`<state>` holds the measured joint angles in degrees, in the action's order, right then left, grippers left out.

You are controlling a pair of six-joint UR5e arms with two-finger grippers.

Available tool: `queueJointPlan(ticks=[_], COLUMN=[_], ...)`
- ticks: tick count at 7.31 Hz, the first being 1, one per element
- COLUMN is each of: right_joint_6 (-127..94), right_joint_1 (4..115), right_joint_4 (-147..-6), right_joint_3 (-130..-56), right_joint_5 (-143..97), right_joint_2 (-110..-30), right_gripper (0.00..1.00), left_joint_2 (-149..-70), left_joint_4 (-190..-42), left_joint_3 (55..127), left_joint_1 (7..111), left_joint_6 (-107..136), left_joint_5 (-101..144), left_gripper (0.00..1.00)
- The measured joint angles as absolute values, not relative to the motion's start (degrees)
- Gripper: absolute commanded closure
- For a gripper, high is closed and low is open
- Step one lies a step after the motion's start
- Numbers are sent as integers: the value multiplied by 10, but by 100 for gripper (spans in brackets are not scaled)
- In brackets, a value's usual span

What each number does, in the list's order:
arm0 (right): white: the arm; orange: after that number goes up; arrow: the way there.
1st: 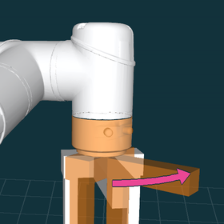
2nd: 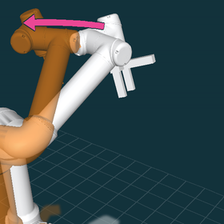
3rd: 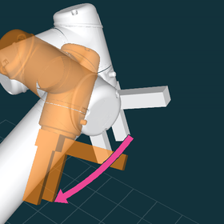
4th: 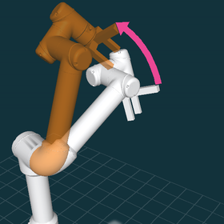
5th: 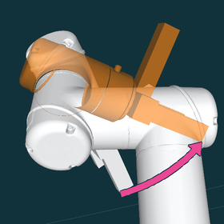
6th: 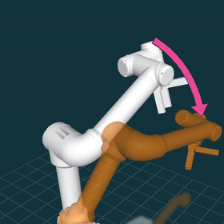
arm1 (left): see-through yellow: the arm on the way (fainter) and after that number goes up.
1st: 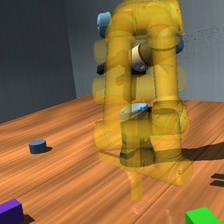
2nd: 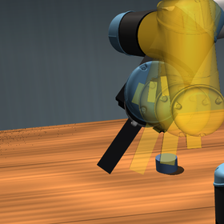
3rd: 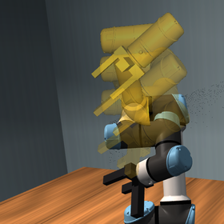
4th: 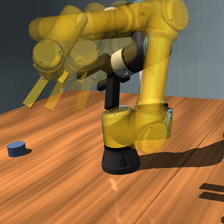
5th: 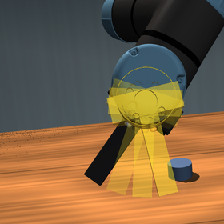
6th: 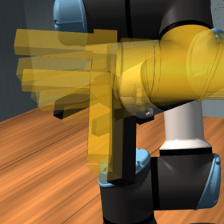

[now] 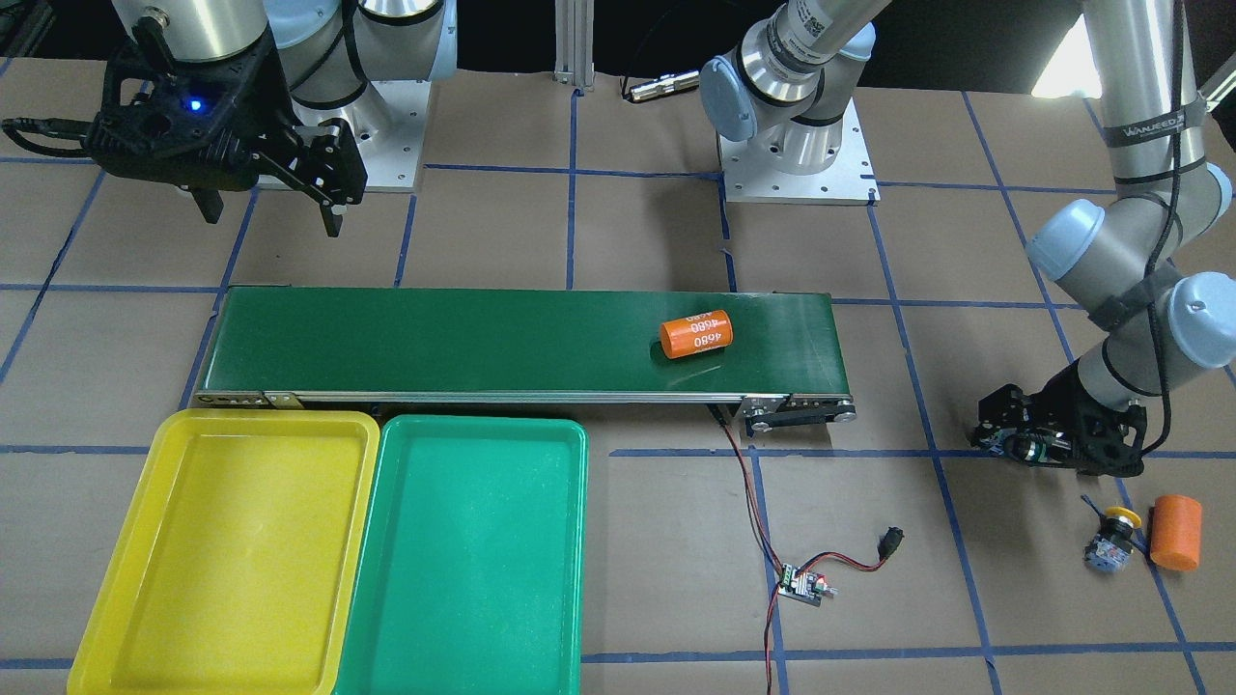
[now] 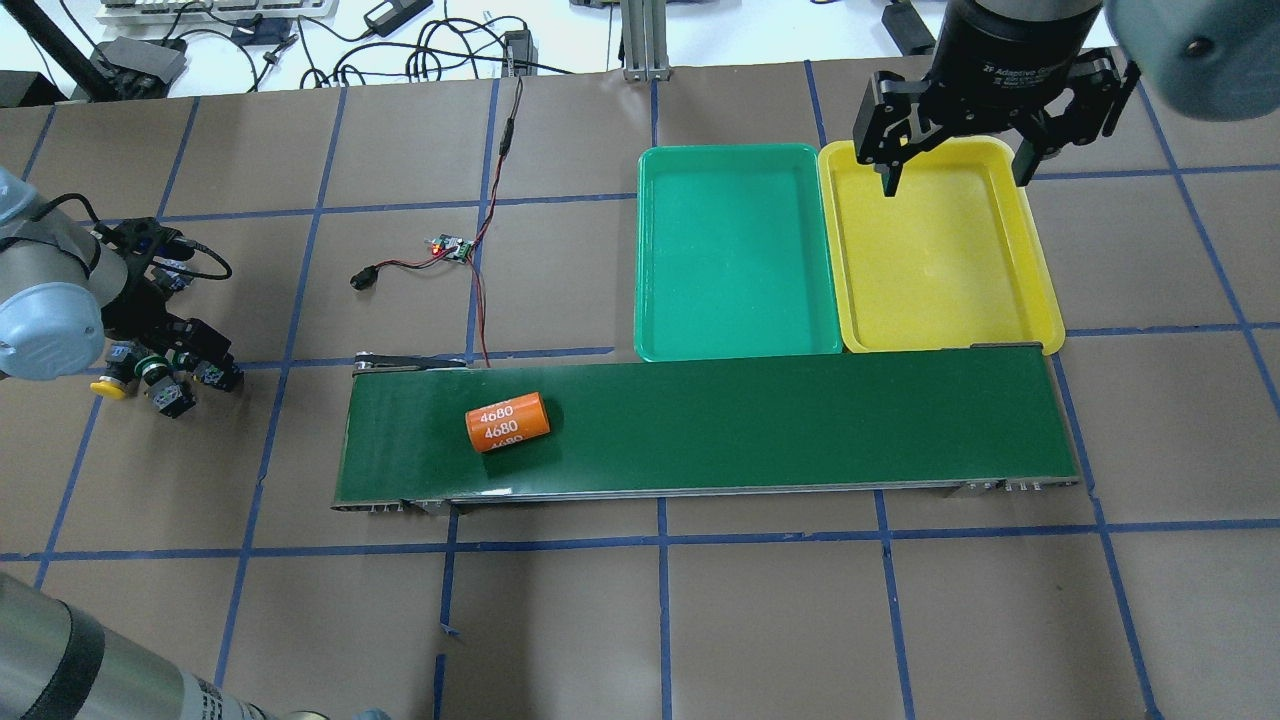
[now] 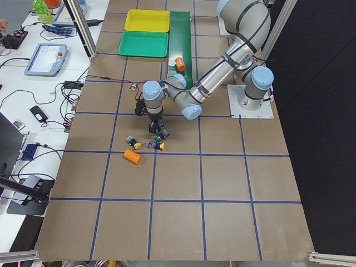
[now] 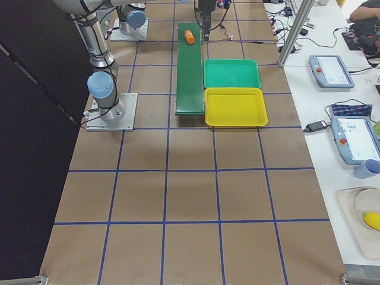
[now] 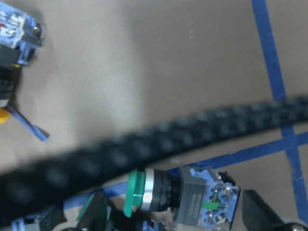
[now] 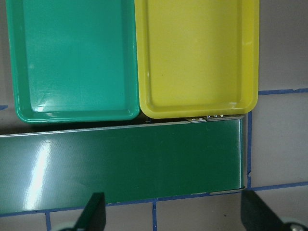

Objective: Sort buttons by color to trays
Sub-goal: 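Grasp a green-capped push-button with the left gripper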

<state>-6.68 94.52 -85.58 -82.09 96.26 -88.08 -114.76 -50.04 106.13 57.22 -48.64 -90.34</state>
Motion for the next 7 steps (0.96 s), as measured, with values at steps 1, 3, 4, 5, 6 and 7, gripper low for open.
queueJointPlan(ticks=[1, 3, 4, 5, 6, 7], right_joint_6=[-67, -67, -67, -67, -67, -67], right_joint_1=[946, 946, 945, 945, 945, 944], right_joint_4=[-856, -856, -856, -856, -855, -855], right_joint_3=[-821, -821, -821, -821, -821, -821], right_joint_5=[963, 963, 963, 963, 963, 963], right_joint_2=[-881, -881, -881, -881, -880, -880], right_gripper=[0, 0, 0, 0, 0, 0], left_joint_2=[-1150, -1158, -1160, -1161, -1157, -1146], left_joint_4=[-501, -501, -501, -502, -504, -518], left_joint_3=[1063, 1064, 1064, 1063, 1062, 1061], left_joint_1=[572, 572, 572, 572, 573, 577], left_joint_6=[-488, -491, -490, -489, -483, -458], left_joint_5=[-903, -906, -906, -906, -908, -911], left_gripper=[0, 8, 35, 78, 85, 85])
